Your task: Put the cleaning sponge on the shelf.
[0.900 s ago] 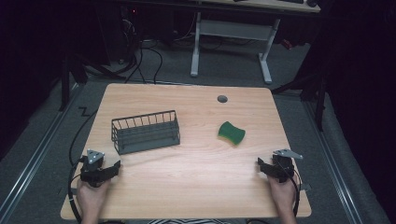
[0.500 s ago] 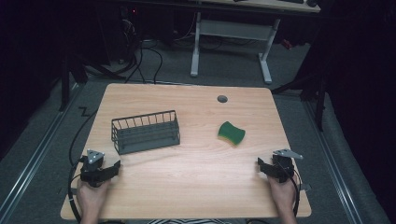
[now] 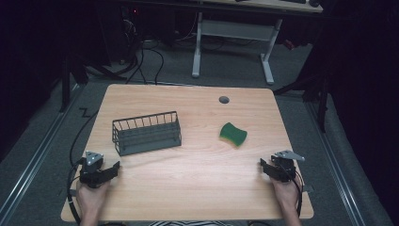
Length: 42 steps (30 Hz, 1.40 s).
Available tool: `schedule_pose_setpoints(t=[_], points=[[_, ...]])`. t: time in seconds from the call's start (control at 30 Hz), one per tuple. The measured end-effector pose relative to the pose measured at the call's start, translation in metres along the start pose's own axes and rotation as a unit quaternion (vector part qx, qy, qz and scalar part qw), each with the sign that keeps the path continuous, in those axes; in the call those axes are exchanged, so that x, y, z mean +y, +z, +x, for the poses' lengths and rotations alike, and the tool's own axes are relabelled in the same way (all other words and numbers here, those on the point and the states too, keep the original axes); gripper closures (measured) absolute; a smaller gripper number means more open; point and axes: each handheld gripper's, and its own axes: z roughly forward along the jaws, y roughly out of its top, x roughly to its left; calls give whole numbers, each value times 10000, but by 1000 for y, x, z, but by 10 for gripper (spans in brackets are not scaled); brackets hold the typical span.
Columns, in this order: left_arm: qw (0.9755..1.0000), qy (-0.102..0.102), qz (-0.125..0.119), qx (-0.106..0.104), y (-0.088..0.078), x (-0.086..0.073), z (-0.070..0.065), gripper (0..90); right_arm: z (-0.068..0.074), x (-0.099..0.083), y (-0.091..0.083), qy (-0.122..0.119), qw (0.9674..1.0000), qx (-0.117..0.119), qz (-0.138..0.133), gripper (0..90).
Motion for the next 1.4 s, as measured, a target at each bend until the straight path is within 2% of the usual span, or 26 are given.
schedule_pose_setpoints(t=[0.13,0.23,0.27,0.37,0.53,0.63,0.77,1.1,1.23,1.4], points=[[10000,-3,-36,-52,-4,0,0,340,6,3,-2,5,9997,206,-140,523],[9999,43,-80,-108,-7,2,-2,362,15,9,-5,-96,9989,383,-257,551],[9999,66,-87,-116,-8,3,-3,369,20,13,-6,-151,9981,479,-348,558],[9998,66,-96,-149,-11,8,-5,388,31,23,-6,-233,9959,771,-404,570],[9995,100,-32,-298,-9,15,-7,414,56,41,0,-617,9908,1137,-408,591],[9993,161,29,-331,-7,19,-10,425,73,49,6,-786,9866,1382,-363,598],[9992,115,26,-387,-5,26,-11,437,95,60,15,-915,9815,1652,-331,607],[9991,18,-58,-412,-2,37,-12,477,142,91,37,-961,9688,2272,-219,606],[9991,-9,-63,-424,0,40,-11,499,161,103,47,-1088,9644,2402,-177,608],[9990,-18,-49,-433,2,42,-12,539,181,117,60,-1149,9607,2524,-99,623]])
